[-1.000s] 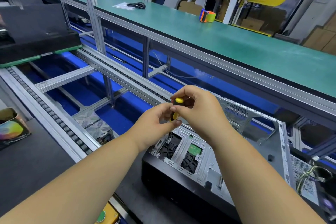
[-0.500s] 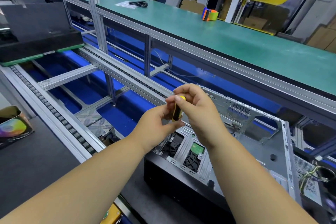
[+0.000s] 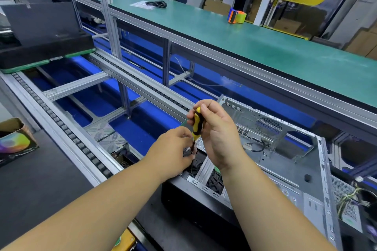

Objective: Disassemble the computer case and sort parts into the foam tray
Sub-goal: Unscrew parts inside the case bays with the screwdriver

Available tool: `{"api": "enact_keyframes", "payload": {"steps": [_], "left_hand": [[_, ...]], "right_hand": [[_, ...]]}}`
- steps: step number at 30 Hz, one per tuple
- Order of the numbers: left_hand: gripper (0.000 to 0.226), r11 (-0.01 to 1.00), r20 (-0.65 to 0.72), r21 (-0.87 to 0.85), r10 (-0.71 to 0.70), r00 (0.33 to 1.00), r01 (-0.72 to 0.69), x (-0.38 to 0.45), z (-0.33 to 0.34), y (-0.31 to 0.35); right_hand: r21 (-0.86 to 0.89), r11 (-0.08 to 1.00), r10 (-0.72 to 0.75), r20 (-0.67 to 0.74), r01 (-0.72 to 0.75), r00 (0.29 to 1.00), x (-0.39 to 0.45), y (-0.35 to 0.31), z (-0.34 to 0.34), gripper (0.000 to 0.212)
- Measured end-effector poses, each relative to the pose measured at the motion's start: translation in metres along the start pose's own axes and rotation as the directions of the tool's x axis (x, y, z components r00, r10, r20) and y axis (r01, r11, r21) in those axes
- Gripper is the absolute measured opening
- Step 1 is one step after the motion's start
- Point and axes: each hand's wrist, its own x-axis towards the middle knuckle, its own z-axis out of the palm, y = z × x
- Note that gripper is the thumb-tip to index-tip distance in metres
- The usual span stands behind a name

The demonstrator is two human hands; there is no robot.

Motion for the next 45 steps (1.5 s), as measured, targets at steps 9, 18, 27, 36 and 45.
{"api": "enact_keyframes", "payload": {"steps": [9,18,27,36,45], "left_hand": [[0.02,1.0,0.06,-0.016,0.0,0.998,0.001,0.001,0.001,-0.001],[0.017,0.999,0.034,-0.033,-0.021,0.999,0.022,-0.001,0.002,-0.001],[0.019,1.0,0.053,-0.008,-0.024,0.998,0.025,-0.001,0.002,0.001],[0.017,1.0,0.014,0.007,-0.016,1.0,0.016,-0.003,0.005,-0.001],[0.021,1.0,-0.002,0.013,-0.007,1.0,0.007,-0.006,0.008,-0.002]], "right_hand": [[0.029,1.0,-0.013,0.043,0.011,0.999,0.004,0.008,0.01,0.017],[-0.015,0.998,0.061,-0.031,-0.062,0.998,0.007,-0.003,0.005,0.025],[-0.051,0.998,0.019,-0.065,-0.022,0.998,0.009,0.01,0.014,0.049],[0.009,1.0,-0.012,-0.016,0.013,1.0,0.004,0.007,0.004,0.023],[-0.046,0.998,0.042,-0.063,-0.045,0.997,0.004,0.012,0.008,0.054]]}}
